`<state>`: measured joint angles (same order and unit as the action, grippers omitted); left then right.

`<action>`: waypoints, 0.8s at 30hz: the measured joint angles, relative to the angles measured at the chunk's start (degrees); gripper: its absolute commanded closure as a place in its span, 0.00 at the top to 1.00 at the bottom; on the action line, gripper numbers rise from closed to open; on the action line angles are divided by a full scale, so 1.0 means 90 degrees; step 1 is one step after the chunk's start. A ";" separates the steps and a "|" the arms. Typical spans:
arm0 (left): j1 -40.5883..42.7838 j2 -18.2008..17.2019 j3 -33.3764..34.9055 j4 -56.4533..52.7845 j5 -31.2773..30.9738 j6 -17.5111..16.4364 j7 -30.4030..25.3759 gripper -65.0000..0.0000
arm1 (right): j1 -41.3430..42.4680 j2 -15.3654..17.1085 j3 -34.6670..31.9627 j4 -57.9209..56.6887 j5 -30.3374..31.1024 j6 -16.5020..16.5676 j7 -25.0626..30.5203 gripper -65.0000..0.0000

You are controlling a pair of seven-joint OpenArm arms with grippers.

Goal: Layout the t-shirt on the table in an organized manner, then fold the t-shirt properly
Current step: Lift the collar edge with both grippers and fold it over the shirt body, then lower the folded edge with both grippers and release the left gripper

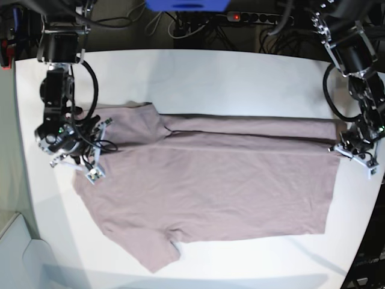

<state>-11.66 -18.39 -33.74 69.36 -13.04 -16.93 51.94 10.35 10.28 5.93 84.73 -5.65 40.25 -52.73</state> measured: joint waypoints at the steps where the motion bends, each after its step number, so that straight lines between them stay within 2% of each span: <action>1: -0.0012 -0.0007 0.0000 0.0000 -0.0005 -0.0002 0.0007 0.00 | 0.0051 0.0000 0.0000 0.0000 0.0002 0.0000 0.0002 0.00; 21: -0.0046 -0.0049 0.0007 0.0000 -0.0002 0.0000 0.0007 0.00 | 0.0223 0.0005 0.0000 0.0000 0.0002 0.0000 0.0005 0.00; 22: -0.0046 -0.0049 0.0007 0.0000 -0.0002 0.0000 0.0007 0.00 | 0.0223 0.0005 0.0000 0.0000 0.0002 0.0000 0.0005 0.02; 24: -0.0044 -0.0053 0.0012 0.0000 -0.0002 0.0000 0.0007 0.00 | 0.0223 0.0005 0.0000 0.0000 0.0002 0.0000 -0.0007 0.12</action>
<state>-12.05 -18.87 -33.63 69.36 -13.06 -16.93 52.01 12.36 10.33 5.93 84.73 -5.63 40.25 -52.80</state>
